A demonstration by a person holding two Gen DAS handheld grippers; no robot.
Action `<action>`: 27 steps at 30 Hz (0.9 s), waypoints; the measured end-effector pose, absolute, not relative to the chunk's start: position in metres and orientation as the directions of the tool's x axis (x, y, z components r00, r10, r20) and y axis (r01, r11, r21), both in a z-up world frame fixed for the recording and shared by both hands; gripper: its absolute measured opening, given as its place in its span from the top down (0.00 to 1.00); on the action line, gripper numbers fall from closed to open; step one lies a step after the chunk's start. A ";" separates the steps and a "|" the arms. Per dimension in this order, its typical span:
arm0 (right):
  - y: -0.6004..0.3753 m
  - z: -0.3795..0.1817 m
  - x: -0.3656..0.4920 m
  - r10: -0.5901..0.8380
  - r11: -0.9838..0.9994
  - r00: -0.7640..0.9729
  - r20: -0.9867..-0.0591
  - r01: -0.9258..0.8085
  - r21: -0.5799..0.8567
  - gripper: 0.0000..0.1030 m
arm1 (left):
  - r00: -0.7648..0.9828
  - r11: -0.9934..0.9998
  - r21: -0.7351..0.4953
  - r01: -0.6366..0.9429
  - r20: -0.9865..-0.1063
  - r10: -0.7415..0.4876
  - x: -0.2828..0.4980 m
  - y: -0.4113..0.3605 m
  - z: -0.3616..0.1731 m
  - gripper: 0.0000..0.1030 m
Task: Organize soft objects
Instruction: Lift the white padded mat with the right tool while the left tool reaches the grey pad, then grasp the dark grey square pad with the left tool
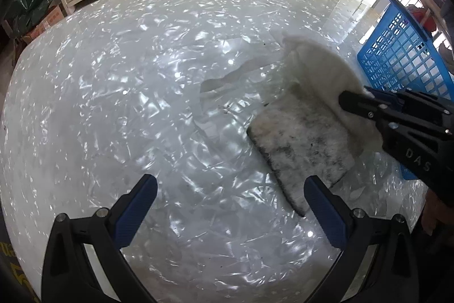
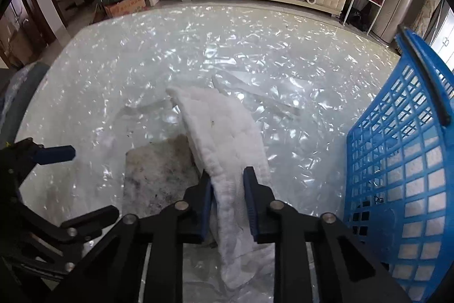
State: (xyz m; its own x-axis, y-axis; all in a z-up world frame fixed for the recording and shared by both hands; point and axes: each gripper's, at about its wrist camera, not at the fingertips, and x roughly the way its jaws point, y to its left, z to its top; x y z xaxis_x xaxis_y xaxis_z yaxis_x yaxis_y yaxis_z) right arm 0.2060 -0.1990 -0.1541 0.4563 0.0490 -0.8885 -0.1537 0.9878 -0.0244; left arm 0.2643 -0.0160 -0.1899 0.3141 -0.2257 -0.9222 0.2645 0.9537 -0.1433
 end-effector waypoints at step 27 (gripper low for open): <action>-0.207 -0.132 0.196 0.034 0.993 0.513 -0.858 -0.113 -0.029 0.86 | 0.300 0.916 -0.032 0.400 -0.940 -0.164 0.295 -0.100 -0.197 0.24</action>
State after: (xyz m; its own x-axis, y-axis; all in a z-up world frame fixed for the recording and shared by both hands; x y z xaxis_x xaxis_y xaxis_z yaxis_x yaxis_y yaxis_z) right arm 0.1964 -0.2072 -0.1320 0.5133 0.0337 -0.8576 -0.1134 0.9931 -0.0288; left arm 0.2955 -0.0995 -0.1970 0.2998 -0.1639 -0.9398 0.3997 0.9161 -0.0322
